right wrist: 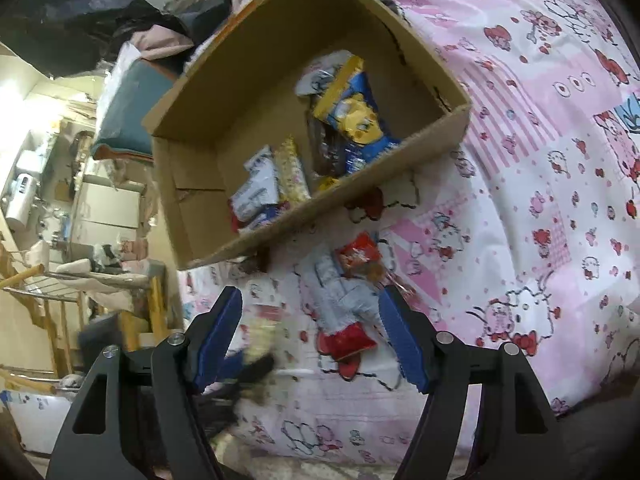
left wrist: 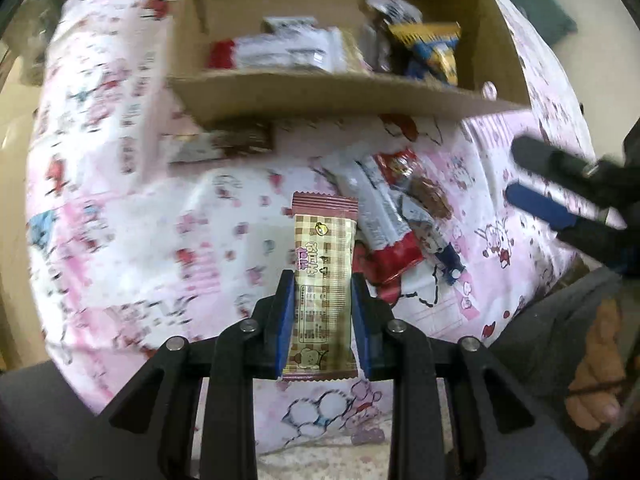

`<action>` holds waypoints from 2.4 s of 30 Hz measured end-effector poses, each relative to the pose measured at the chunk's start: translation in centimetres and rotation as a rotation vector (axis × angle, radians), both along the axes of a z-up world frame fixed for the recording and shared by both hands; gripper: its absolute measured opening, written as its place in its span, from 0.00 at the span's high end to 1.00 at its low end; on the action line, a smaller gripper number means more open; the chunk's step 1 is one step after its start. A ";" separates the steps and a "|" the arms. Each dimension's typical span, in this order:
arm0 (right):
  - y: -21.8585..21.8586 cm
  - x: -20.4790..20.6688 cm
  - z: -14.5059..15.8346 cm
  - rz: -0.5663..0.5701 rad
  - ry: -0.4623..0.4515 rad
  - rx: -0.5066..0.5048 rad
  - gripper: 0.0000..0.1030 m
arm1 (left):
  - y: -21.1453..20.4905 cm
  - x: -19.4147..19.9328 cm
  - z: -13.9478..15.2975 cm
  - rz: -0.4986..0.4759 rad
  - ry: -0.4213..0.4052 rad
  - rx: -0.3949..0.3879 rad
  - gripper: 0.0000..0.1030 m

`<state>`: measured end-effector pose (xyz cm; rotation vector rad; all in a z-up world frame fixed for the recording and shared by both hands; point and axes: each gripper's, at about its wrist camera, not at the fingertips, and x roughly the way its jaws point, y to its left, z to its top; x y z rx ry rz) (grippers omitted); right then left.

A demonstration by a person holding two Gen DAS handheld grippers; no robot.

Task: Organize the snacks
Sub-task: 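Grasp a plaid wafer bar with the left gripper while the right grasps a white-and-blue bar, then carry both bars over the box and open both grippers to drop them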

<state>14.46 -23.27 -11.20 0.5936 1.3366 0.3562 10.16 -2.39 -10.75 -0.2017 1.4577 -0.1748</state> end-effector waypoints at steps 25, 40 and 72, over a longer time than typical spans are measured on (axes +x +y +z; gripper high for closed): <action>5.3 -0.8 -6.3 0.368 0.128 -0.308 0.83 | 5.6 -1.1 2.5 0.223 -0.110 -0.016 0.78; 2.7 -1.9 1.6 0.211 -0.086 -0.140 0.83 | 5.5 -1.1 2.5 0.231 -0.143 0.067 0.78; 0.0 1.3 13.3 0.038 -0.375 0.115 0.83 | 4.5 3.6 13.6 0.181 -0.448 0.111 0.78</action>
